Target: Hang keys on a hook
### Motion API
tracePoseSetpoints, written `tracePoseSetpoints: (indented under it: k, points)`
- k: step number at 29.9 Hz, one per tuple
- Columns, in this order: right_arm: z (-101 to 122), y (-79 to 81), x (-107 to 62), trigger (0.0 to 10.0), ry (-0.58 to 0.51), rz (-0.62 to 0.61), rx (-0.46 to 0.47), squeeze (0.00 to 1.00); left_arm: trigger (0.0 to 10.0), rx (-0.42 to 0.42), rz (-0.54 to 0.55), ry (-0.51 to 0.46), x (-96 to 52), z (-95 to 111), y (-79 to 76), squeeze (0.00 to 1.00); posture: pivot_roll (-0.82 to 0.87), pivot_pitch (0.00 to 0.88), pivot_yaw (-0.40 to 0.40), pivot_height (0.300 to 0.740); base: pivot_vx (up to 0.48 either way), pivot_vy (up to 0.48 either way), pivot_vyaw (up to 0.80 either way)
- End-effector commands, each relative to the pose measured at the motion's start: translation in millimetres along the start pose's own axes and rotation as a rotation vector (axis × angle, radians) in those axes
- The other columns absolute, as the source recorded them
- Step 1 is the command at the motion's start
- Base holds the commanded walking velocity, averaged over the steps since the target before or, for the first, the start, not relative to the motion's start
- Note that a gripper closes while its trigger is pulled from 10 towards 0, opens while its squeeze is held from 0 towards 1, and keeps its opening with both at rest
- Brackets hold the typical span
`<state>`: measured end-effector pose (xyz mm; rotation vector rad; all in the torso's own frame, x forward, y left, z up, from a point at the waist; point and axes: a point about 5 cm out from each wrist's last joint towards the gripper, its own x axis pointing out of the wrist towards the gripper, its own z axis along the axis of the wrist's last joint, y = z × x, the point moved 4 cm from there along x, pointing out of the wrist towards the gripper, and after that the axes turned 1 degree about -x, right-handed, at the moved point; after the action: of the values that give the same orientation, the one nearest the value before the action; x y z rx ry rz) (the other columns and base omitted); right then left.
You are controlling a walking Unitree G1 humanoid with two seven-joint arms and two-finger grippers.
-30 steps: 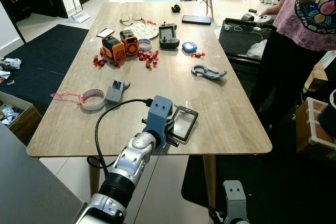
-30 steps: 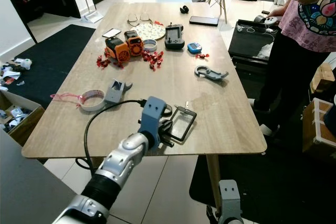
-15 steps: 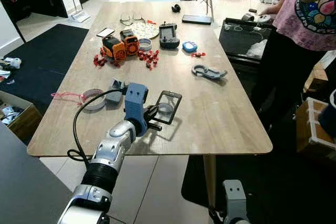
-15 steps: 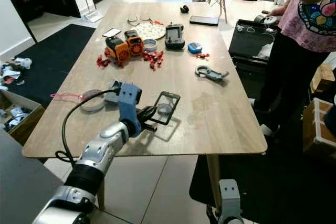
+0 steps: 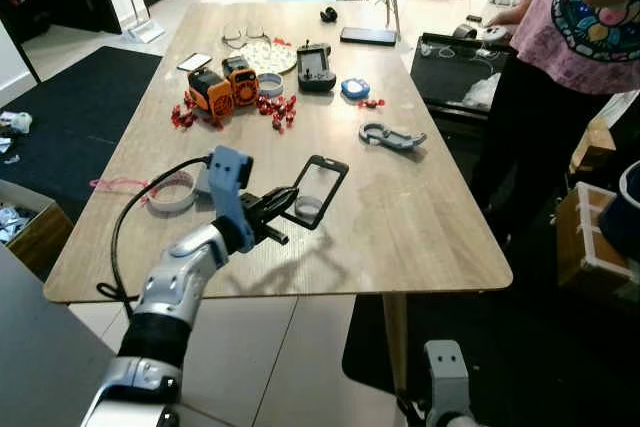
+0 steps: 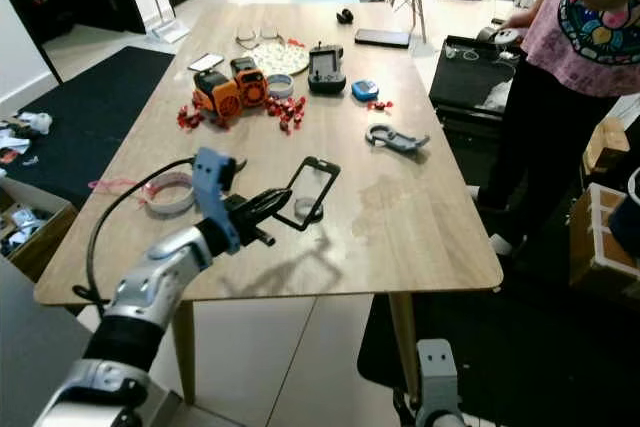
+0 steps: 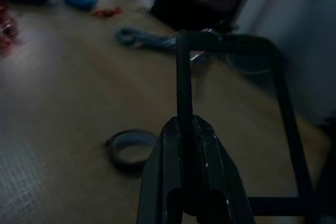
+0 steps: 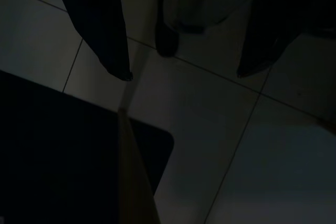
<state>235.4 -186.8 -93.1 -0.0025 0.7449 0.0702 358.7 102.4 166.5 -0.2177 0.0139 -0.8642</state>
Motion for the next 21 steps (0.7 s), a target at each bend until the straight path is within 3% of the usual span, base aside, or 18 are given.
tracePoseSetpoints:
  k: [1, 6, 7, 8, 9, 12, 13, 18, 21]
  points:
    - [-5, -0.4, -1.5, 10.0, 0.015, -0.002, 0.008, 0.00, 0.0, -0.004, -0.078, 0.014, -9.8, -2, -6.8, 0.00, 0.02, 0.078, -0.006, 0.740, 0.000, 0.000, 0.00]
    - [-5, -0.2, -1.5, 10.0, 0.013, -0.001, 0.007, 0.00, 0.0, -0.019, -0.221, 0.046, -28.7, -8, -20.2, 0.00, 0.03, 0.073, -0.008, 0.740, 0.000, 0.000, 0.00]
    - [-5, 0.3, -1.4, 10.0, 0.012, 0.001, 0.005, 0.00, 0.0, -0.011, -0.319, 0.098, -46.9, -18, -28.3, 0.00, 0.03, 0.070, -0.011, 0.740, 0.000, 0.000, 0.00]
    - [-5, 0.5, -1.4, 10.0, 0.011, 0.002, 0.004, 0.00, 0.0, -0.007, -0.350, 0.127, -54.8, -23, -30.4, 0.00, 0.03, 0.069, -0.011, 0.740, 0.000, 0.000, 0.00]
    - [-5, 0.5, -1.4, 10.0, 0.011, 0.002, 0.004, 0.00, 0.0, -0.007, -0.350, 0.127, -54.8, -23, -30.4, 0.00, 0.03, 0.069, -0.011, 0.740, 0.000, 0.000, 0.00]
    - [-4, 1.2, -1.1, 10.0, 0.010, 0.005, 0.002, 0.00, 0.0, 0.081, -0.393, 0.295, -81.7, -49, -27.8, 0.00, 0.03, 0.066, -0.014, 0.740, 0.000, 0.000, 0.00]
    - [-4, 1.2, -1.1, 10.0, 0.010, 0.005, 0.002, 0.00, 0.0, 0.081, -0.393, 0.295, -81.7, -49, -27.8, 0.00, 0.03, 0.066, -0.014, 0.740, 0.000, 0.000, 0.00]
    - [-2, 3.3, -0.1, 10.0, 0.008, 0.011, -0.003, 0.00, 0.0, 0.195, -0.405, 0.573, -122.0, -93, -16.9, 0.00, 0.03, 0.069, -0.019, 0.740, 0.000, 0.000, 0.00]
    - [-1, 4.1, 0.3, 10.0, 0.006, 0.013, -0.003, 0.00, 0.0, 0.190, -0.391, 0.604, -130.5, -101, -15.4, 0.00, 0.03, 0.070, -0.018, 0.740, 0.000, 0.000, 0.00]
